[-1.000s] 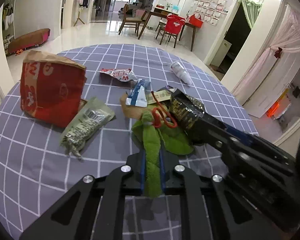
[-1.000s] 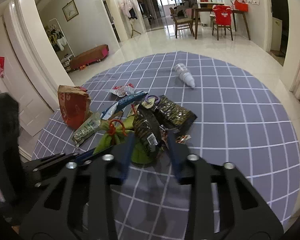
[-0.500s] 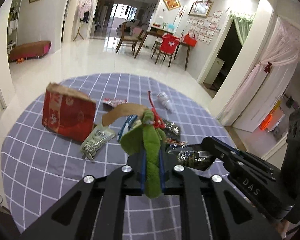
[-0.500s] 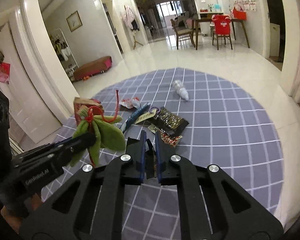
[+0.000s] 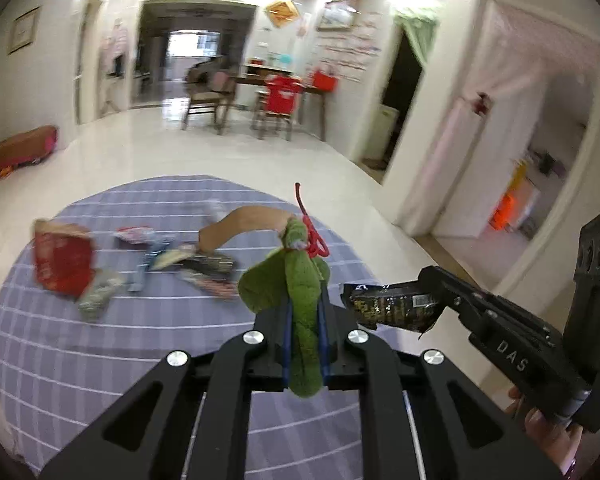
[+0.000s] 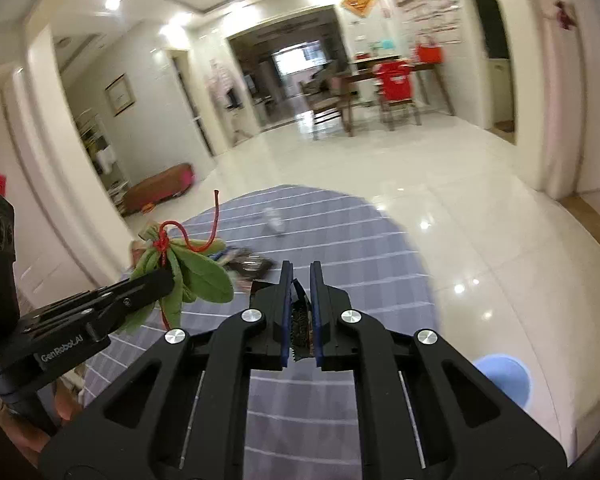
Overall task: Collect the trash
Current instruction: 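Carry the leaves and black snack bag over to the bucket, then open the right tool over the bucket while the left releases the leaves into it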
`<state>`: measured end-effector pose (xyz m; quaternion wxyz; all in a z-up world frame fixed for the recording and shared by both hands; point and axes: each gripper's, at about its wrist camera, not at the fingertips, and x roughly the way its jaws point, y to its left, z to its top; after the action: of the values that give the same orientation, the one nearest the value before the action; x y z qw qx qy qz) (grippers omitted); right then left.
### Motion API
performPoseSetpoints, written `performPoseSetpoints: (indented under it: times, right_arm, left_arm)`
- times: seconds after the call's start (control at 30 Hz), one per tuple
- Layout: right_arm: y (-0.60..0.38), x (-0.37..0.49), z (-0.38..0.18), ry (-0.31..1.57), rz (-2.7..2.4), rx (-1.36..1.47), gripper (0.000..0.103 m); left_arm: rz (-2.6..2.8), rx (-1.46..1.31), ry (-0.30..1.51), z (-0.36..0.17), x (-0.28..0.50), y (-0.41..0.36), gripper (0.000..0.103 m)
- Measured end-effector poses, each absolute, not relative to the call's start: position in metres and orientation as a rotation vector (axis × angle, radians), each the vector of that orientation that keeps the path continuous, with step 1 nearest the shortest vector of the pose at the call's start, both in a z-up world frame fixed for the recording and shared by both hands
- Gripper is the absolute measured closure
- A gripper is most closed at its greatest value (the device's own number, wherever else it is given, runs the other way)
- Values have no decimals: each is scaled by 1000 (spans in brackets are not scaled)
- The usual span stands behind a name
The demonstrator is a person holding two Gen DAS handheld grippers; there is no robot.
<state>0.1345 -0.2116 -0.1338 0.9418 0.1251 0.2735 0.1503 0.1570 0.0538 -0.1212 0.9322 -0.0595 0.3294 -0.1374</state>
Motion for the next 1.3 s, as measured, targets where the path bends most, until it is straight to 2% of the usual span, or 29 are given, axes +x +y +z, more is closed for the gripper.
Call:
performPoseSetpoints:
  times: [0.23,0.5,0.7,0.8,0.87,0.9,0.93,1.3]
  right_arm:
    - [-330,106,-154,539,116,347,94]
    - [-430,93,-203,576,-74,422,94]
    - [-476,103,-247,631,-136,491,94]
    - [-482,120,-271,686,-134,472,90]
    - [-482,127,-286,703,-115,466,79]
    - [-480,127,-294,724,-131,462,61]
    - [-481,127,-301,737,-138,477,49]
    - [-499,107,-311,714,-149,575,49]
  left_arm:
    - [-441,-22,723,-137,165,-67,93]
    - [-560,47,868,-202,196,-177,93]
    - [-574,107,959,-250,215,-225,93]
    - [-568,140,992,-271,223,-237,93]
    - [-563,163,1016,-286,229,-245,93]
    - [-560,172,1028,-292,230,-247,93]
    - [-552,185,1038,-298,231,-249,93]
    - [-569,226,1090,-324,228,-268,93]
